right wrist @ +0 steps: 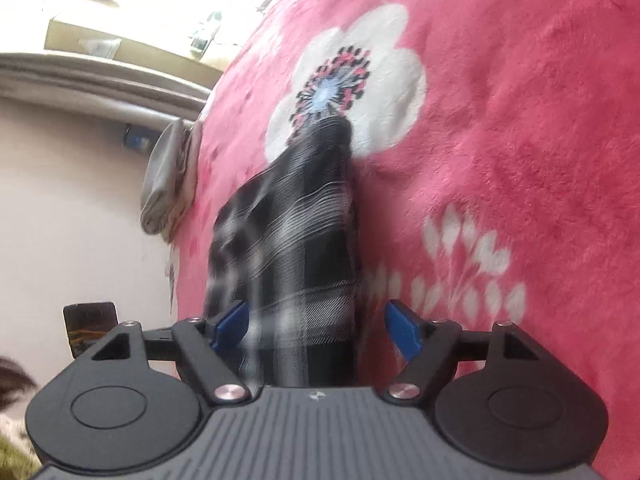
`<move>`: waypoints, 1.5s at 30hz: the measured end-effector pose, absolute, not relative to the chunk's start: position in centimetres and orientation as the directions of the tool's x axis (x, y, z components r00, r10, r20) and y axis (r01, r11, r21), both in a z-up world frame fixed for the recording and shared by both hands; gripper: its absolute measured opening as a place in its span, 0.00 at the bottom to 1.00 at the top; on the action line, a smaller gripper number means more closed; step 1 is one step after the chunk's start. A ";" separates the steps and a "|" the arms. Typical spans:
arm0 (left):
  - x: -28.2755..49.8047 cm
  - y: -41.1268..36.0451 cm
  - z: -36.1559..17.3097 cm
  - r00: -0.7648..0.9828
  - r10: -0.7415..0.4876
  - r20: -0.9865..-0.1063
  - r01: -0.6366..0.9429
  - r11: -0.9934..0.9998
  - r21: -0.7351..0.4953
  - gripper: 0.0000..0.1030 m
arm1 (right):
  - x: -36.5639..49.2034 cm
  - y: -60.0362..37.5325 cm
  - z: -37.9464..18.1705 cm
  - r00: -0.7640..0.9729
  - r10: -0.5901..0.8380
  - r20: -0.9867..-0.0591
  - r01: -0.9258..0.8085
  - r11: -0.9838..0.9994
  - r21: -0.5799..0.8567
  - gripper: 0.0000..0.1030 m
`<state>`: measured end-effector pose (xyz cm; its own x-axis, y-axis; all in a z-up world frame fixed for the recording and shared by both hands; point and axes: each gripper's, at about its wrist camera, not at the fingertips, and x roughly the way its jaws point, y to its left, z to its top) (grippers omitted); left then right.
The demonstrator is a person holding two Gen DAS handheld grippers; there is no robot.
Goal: Fold clothes
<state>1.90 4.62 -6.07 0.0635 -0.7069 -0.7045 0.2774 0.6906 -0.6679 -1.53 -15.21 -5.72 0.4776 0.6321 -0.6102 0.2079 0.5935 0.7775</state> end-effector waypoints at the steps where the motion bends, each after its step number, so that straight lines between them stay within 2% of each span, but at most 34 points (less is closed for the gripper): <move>1: 2.2 4.4 -6.6 0.058 -0.705 -0.707 0.267 0.693 -0.670 0.61 | -1.2 -15.0 -6.3 0.471 0.639 -0.608 0.215 0.586 0.782 0.76; 4: 2.8 3.9 -7.7 0.043 -0.712 -0.701 0.251 0.687 -0.682 0.61 | -0.6 -14.3 -7.5 0.474 0.661 -0.582 0.186 0.571 0.800 0.80; 16: 5.3 1.9 -9.6 0.042 -0.778 -0.627 0.218 0.620 -0.754 0.60 | 4.8 -13.0 -8.9 0.451 0.769 -0.453 0.015 0.501 0.865 0.80; 21: 4.6 2.5 -9.3 0.041 -0.779 -0.626 0.241 0.616 -0.750 0.50 | 3.5 -13.1 -8.5 0.427 0.789 -0.442 -0.037 0.504 0.863 0.76; 23: 5.1 2.5 -9.7 0.040 -0.782 -0.622 0.224 0.614 -0.757 0.49 | 3.7 -12.9 -8.6 0.430 0.789 -0.439 -0.036 0.501 0.865 0.75; 26: 5.6 1.9 -10.1 0.050 -0.786 -0.616 0.209 0.611 -0.763 0.49 | 5.3 -12.1 -8.8 0.411 0.790 -0.455 -0.041 0.515 0.856 0.71; 30: 5.6 1.1 -9.9 0.079 -0.772 -0.630 0.225 0.630 -0.743 0.49 | 6.4 -10.5 -8.4 0.387 0.766 -0.514 -0.097 0.588 0.803 0.54; 31: 5.6 1.0 -9.9 0.087 -0.769 -0.634 0.229 0.635 -0.738 0.47 | 6.6 -10.4 -8.5 0.389 0.761 -0.520 -0.098 0.595 0.798 0.48; 33: 5.5 0.7 -9.7 0.104 -0.757 -0.645 0.244 0.648 -0.721 0.40 | 6.7 -10.4 -8.6 0.396 0.752 -0.527 -0.096 0.605 0.790 0.44; 38: 4.4 0.0 -8.4 0.163 -0.707 -0.688 0.323 0.697 -0.640 0.28 | 6.0 -8.7 -7.0 0.435 0.676 -0.596 -0.150 0.706 0.692 0.40; 45: 2.8 -0.9 -6.2 0.236 -0.670 -0.704 0.419 0.724 -0.548 0.19 | 4.2 -4.3 -3.6 0.522 0.504 -0.688 -0.264 0.862 0.432 0.36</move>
<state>2.80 -0.89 -6.19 0.2356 -0.6699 -0.7041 0.4190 0.7237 -0.5483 4.25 -4.35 -3.63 0.5216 0.5043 -0.6882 -0.2638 0.8624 0.4320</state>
